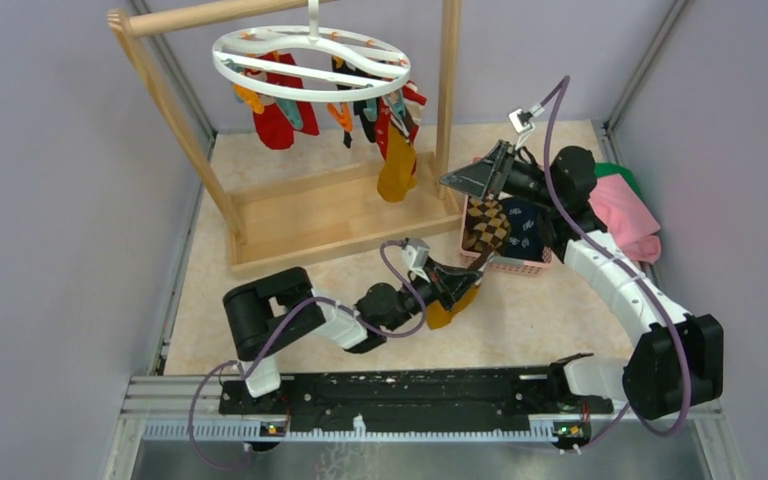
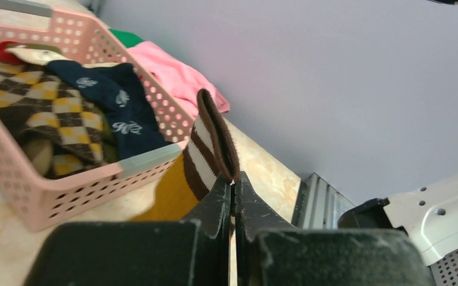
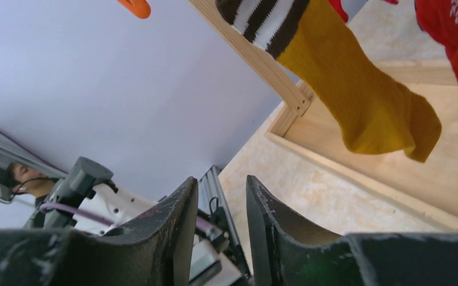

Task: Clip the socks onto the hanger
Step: Open the clamp at the hanger.

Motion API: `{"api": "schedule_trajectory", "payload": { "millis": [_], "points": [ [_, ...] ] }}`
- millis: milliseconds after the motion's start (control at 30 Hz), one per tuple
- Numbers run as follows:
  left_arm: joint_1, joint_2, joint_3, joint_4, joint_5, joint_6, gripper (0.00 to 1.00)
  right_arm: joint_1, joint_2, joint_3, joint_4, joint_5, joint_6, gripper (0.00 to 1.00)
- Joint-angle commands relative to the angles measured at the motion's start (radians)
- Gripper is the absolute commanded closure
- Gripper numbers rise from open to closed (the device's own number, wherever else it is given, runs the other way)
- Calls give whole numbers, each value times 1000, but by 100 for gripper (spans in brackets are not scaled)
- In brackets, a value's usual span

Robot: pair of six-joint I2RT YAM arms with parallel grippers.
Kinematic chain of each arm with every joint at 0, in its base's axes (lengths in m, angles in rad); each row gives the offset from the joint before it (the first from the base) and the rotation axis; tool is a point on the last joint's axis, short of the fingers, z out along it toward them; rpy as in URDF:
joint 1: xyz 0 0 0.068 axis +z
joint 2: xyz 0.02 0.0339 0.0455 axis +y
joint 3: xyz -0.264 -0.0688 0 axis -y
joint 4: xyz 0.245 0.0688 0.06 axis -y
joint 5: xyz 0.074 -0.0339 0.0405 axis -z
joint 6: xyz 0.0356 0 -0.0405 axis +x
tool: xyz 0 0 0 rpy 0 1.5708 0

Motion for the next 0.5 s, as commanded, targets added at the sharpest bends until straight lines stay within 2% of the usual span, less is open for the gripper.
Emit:
{"api": "schedule_trajectory", "payload": {
  "millis": [0, 100, 267, 367, 400, 433, 467],
  "points": [
    [-39, 54, 95, 330, -22, 28, 100, 29, -27, 25, 65, 119, -64, 64],
    [-41, 76, 111, 330, -6, 27, 100, 44, -28, 11, 84, 127, -100, 63],
    [-38, 83, 142, 331, 74, 38, 100, 83, -2, 53, -2, 121, -155, 60],
    [-33, 81, 149, 331, 115, 17, 100, 86, 5, 63, -5, 99, -130, 56],
    [-34, 77, 151, 330, 119, 19, 100, 87, 1, 63, -6, 102, -127, 48],
    [-34, 75, 150, 330, 123, 18, 100, 87, -9, 62, -15, 110, -130, 17],
    [-35, 74, 151, 330, 126, 19, 100, 86, -21, 61, -27, 116, -138, 3]
  ]
}}
